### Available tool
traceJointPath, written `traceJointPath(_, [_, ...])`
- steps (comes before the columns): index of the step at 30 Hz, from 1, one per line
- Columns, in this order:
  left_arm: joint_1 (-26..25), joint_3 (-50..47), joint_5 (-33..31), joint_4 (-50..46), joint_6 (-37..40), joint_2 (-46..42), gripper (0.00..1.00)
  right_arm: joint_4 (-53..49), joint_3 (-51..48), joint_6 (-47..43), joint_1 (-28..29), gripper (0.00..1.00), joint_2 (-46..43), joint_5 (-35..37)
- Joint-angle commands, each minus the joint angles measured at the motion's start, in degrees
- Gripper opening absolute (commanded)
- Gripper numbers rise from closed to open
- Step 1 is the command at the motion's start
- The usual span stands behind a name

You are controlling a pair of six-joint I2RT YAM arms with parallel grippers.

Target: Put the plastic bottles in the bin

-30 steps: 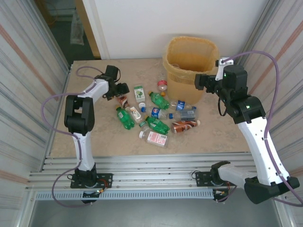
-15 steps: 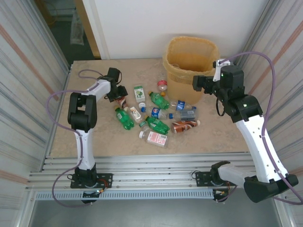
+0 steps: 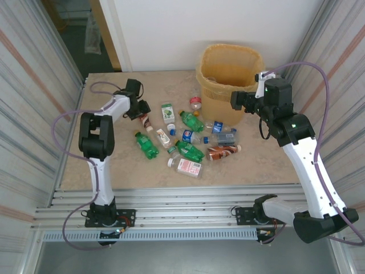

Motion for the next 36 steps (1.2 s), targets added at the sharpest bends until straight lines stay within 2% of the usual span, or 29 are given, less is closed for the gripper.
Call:
traceJointPath(1, [0.8, -0.9, 0.2, 1.9, 0.2, -6.2, 0.45, 1.6, -0.2, 1.5, 0.2, 0.98, 0.0, -1.0])
traceJointPath(12, [1.1, -5.5, 4.8, 5.4, 0.8, -15.3, 0.45, 1.2, -0.1, 1.5, 2.7, 0.98, 0.0, -2.5])
traceJointPath(23, [1.1, -13.5, 13.3, 10.1, -0.1, -26.5, 0.45, 2.6, -0.3, 2.1, 11.2, 0.98, 2.7, -2.4])
traceJointPath(32, [1.1, -18.5, 14.5, 10.8, 0.6, -34.2, 0.45, 5.4, 0.3, 3.3, 17.0, 0.98, 8.4, -3.6])
traceJointPath(36, [1.2, -19.7, 14.8, 10.2, 1.4, -36.5, 0.45, 5.7, 1.0, 3.3, 17.7, 0.98, 10.0, -3.6])
